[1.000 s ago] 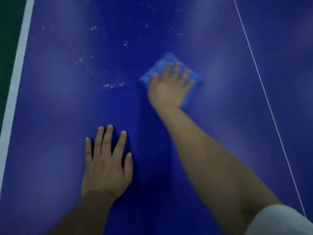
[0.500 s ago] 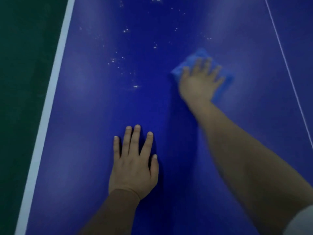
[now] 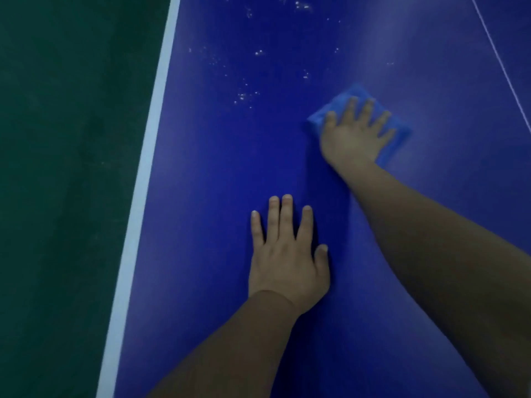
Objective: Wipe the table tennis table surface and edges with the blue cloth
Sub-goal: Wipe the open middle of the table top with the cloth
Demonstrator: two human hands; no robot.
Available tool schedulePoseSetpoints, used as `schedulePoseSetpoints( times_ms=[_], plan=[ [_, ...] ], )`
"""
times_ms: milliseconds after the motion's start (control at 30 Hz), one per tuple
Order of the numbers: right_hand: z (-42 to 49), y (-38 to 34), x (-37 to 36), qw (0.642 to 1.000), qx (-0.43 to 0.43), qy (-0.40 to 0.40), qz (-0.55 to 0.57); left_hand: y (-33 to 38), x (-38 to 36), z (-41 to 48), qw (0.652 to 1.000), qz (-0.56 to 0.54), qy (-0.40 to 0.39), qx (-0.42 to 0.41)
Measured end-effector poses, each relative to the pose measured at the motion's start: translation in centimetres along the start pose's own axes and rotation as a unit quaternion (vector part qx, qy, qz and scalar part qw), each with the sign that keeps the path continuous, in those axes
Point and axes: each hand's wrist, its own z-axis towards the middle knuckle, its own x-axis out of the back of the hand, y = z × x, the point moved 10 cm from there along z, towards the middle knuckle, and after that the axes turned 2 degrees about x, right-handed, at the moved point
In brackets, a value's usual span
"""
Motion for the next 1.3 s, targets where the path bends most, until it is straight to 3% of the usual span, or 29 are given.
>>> schedulePoseSetpoints(
  times_ms=[100,167,233,300,367,433,500,567,633,767,900,967,1067,1133,1167,1233,1300],
  plan=[
    [-5.2,-11.1,-3.1,0.979,0.197,-0.038,-0.034,-1.1,1.0,-0.6,0.994,-0.095,-0.029,-0.048],
    [-7.2,-13.0,-3.5,0.97,0.233,-0.038,-0.051,-5.2,3.2,-0.6,0.993,-0.1,-0.015,-0.065],
    [-7.6,-10.1,-2.7,0.985,0.162,-0.014,-0.054,-11.4,6.0,0.0,0.996,-0.026,0.027,-0.075],
    [-8.0,-5.2,-1.6,1.0,0.007,0.011,-0.018,-16.6,8.0,1.2,0.994,0.029,0.035,-0.097],
    [-10.0,-3.3,-1.5,0.988,-0.147,0.024,0.037,-18.6,8.1,2.2,0.988,0.053,0.007,-0.146],
    [-11.5,-8.1,-2.7,0.99,-0.137,0.038,0.025,-18.7,7.6,2.6,0.984,0.047,0.0,-0.174],
    [-12.5,-15.2,-4.4,1.0,-0.006,0.017,0.012,-18.5,7.6,2.8,0.984,0.027,0.008,-0.177],
    [-13.0,-17.4,-5.2,0.998,0.068,-0.016,-0.012,-18.6,7.7,2.6,0.984,0.02,0.013,-0.178],
    [-12.0,-13.3,-4.1,0.999,0.019,0.0,-0.032,-18.6,7.9,2.8,0.983,0.022,0.016,-0.181],
    [-12.2,-1.3,-1.7,0.976,-0.216,0.016,0.015,-18.4,7.9,2.9,0.983,0.012,0.011,-0.185],
    [-12.1,-0.7,-1.8,0.955,-0.293,0.027,0.034,-18.6,7.6,2.9,0.983,0.013,0.007,-0.184],
    [-9.9,-6.4,-2.1,0.976,-0.213,0.032,0.013,-18.6,7.7,3.0,0.983,0.011,-0.007,-0.185],
    [-7.3,-20.6,-4.7,0.997,0.066,-0.021,-0.016,-18.6,7.8,3.2,0.983,0.009,-0.012,-0.184],
    [-6.7,-22.6,-5.2,0.992,0.118,-0.037,-0.025,-18.5,7.5,3.2,0.982,0.007,-0.029,-0.187],
    [-6.0,-20.6,-4.6,0.996,0.083,-0.02,-0.033,-18.6,7.3,3.1,0.982,0.004,-0.035,-0.187],
    [-5.2,-14.0,-2.8,0.997,-0.069,0.026,-0.018,-18.8,7.2,3.1,0.982,0.007,-0.037,-0.187],
    [-5.1,-10.5,-2.3,0.975,-0.214,0.034,0.044,-18.7,7.4,3.0,0.982,0.008,-0.036,-0.187]
  ],
)
